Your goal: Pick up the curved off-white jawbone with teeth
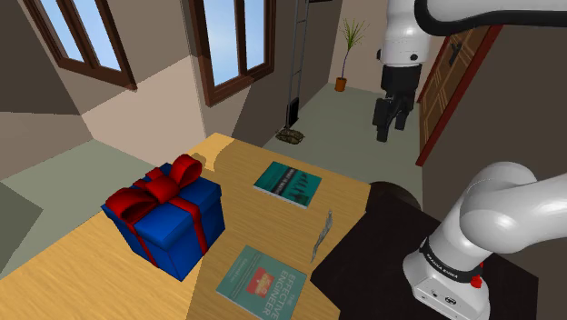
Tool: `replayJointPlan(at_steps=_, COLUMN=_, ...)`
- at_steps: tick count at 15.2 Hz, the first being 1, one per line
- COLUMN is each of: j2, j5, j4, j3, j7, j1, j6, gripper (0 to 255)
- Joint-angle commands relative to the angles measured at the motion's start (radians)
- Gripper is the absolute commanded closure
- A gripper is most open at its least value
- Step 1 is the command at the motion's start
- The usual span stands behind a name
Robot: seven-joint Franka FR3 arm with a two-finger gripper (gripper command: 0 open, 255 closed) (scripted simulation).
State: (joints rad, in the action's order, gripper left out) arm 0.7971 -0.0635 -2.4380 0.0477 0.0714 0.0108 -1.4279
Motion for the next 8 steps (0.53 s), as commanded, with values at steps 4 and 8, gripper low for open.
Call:
replayJointPlan(at_steps=4, j2=0.028, j5=-0.050, j4=-0.112, j3=0.035, j7=0.108, j1=0.024, j6=-0.096, gripper=0)
replayJointPlan(at_steps=8, j2=0.043, j5=-0.125, j4=-0.248, j3=0.090, j7=0.248, j1=0.049, j6=-0.236, gripper=0)
